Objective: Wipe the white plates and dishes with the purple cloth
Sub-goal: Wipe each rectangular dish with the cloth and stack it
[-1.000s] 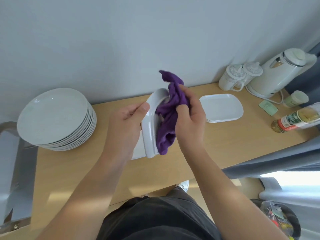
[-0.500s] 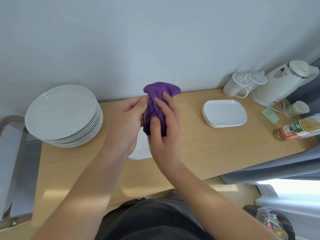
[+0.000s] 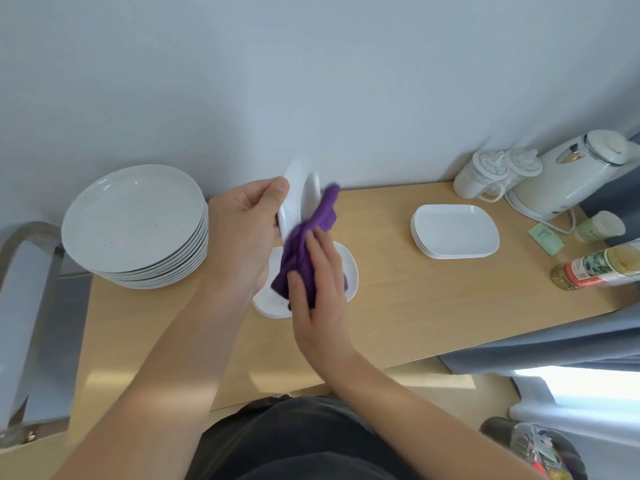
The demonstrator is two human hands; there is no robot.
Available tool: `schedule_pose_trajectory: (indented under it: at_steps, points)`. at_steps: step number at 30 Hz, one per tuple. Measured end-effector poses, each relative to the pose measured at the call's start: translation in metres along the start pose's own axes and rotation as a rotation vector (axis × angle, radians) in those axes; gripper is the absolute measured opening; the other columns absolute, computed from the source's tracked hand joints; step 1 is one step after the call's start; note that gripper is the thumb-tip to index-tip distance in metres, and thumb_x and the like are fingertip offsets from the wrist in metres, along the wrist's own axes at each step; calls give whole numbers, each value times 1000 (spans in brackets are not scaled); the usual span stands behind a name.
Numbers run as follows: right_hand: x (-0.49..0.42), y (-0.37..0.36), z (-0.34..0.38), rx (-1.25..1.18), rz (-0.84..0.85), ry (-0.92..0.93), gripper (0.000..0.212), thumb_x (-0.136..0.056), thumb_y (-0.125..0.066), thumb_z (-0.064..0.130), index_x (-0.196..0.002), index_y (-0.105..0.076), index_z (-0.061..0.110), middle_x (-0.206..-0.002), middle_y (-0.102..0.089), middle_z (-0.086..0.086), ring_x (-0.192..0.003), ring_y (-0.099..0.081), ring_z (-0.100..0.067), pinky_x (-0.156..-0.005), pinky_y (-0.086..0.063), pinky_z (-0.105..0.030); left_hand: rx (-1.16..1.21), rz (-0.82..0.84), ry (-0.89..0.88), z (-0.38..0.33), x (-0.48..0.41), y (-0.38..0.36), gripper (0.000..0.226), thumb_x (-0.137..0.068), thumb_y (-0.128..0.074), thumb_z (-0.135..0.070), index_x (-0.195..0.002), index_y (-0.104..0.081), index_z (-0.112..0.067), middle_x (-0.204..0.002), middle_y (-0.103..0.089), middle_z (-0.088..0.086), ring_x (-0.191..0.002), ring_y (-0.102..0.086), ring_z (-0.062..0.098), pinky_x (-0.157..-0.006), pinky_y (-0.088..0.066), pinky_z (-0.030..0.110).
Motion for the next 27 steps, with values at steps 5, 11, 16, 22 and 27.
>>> schedule_pose_trajectory:
  at_steps: [5,11,16,22,27]
  points:
    - [7,-7,-39,-78,42,-239,48,-104,-38,9,-150,-35,23,-155,-38,2,-142,-34,-6,-117,-29,-27,-210,25,-36,9,-2,-2,15,-81,-65,-40,-70,-71,-32,-83,-54,5,-79,-51,20,-90,-50,61]
    - [-36,24,0,-113,-161,-112,44,-103,-40,6,-147,-42,8,-148,-47,-7,-138,-43,-14,-115,-35,-33,-516,81,-227,6,19,-17,31,-98,-54,-20,-80,-62,4,-68,-55,22,-60,-43,28,-57,-39,42]
    - [-61,32,20,-8,-201,55,42,-100,-41,16,-139,-52,2,-142,-52,-9,-136,-47,-23,-111,-40,-47,-457,75,-232,5,20,-16,32,-99,-52,-18,-75,-59,3,-59,-50,15,-58,-39,25,-56,-35,34]
    - [-7,5,-9,213,-6,257,43,-99,-49,9,-142,-44,6,-145,-47,-17,-140,-41,-26,-118,-33,-41,-311,-78,-134,10,-11,20,42,-86,-58,-40,-74,-56,0,-72,-47,6,-71,-43,19,-74,-52,64]
    - [22,-1,-54,155,98,-13,43,-103,-42,16,-146,-39,20,-148,-37,8,-137,-31,6,-114,-32,-24,-426,-67,-210,-5,-12,16,44,-88,-53,-36,-70,-56,4,-63,-32,17,-62,-30,30,-58,-38,41]
Point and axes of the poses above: each hand's wrist, its own x-axis away from the middle knuckle, its own y-axis out of the back of the hand, z = x × y, the point moved 9 cm from there along -x, towards the middle knuckle
